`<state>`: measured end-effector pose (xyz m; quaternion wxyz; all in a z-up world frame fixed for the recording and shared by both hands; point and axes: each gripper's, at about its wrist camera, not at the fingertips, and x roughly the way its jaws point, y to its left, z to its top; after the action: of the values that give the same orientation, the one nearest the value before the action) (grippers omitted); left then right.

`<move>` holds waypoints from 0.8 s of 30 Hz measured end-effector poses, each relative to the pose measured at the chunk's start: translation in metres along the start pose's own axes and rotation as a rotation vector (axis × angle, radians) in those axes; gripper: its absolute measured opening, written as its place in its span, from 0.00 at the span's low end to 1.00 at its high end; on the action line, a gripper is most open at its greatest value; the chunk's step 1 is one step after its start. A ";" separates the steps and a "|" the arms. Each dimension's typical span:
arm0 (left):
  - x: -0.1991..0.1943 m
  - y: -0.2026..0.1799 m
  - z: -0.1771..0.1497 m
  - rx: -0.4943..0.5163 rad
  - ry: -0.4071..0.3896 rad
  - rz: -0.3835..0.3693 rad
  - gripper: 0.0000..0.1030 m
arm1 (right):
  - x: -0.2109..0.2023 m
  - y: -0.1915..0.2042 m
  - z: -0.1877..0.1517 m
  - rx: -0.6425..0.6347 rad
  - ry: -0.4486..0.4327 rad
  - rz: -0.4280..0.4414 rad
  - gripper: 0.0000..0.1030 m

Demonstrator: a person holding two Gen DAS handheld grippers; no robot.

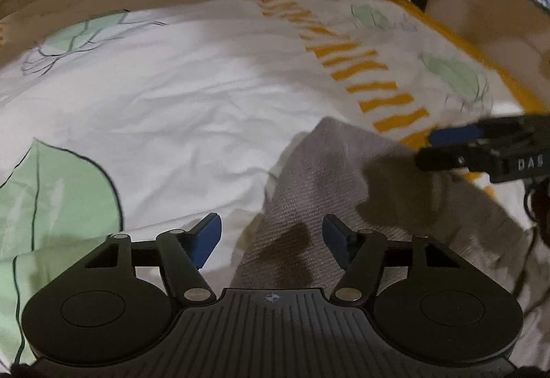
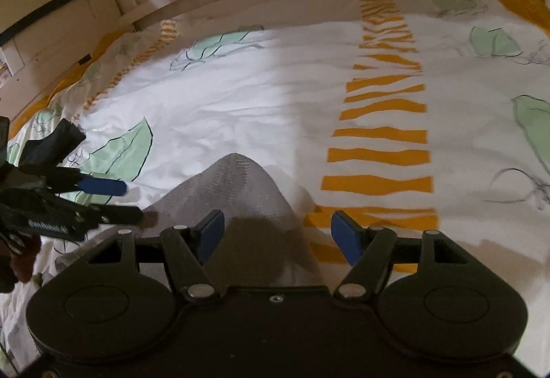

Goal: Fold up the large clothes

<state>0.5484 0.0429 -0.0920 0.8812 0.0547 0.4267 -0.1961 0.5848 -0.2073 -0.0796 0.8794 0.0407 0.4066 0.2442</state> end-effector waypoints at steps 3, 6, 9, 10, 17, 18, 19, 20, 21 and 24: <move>0.010 -0.001 0.000 0.021 0.016 0.014 0.62 | 0.013 0.003 0.003 -0.021 0.032 0.012 0.69; 0.014 0.005 0.001 -0.011 0.016 0.007 0.62 | 0.025 0.003 0.003 -0.035 0.060 0.022 0.63; 0.021 0.008 0.004 -0.004 0.045 -0.011 0.60 | 0.031 0.001 0.003 -0.023 0.071 0.032 0.58; 0.023 0.008 0.005 0.007 0.054 -0.019 0.54 | 0.033 0.000 0.003 -0.019 0.075 0.036 0.56; 0.009 -0.006 0.011 0.086 -0.017 -0.019 0.04 | 0.028 0.003 0.005 -0.043 0.061 0.034 0.11; 0.001 -0.010 0.009 0.115 -0.049 -0.007 0.04 | 0.023 0.005 0.006 -0.056 0.039 0.037 0.11; -0.006 -0.013 0.008 0.127 -0.077 -0.001 0.04 | 0.016 0.007 0.006 -0.067 0.018 0.038 0.11; -0.018 -0.016 0.005 0.133 -0.117 0.007 0.04 | 0.009 0.009 0.006 -0.075 -0.004 0.044 0.10; -0.028 -0.017 0.003 0.134 -0.152 0.010 0.04 | 0.002 0.012 0.005 -0.085 -0.028 0.048 0.10; -0.064 -0.022 -0.009 0.136 -0.268 0.023 0.04 | -0.026 0.020 0.000 -0.129 -0.105 0.057 0.10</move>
<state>0.4976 0.0444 -0.0466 0.9267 0.0925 0.2904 -0.2200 0.5623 -0.2013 -0.0562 0.8930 0.0085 0.3420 0.2925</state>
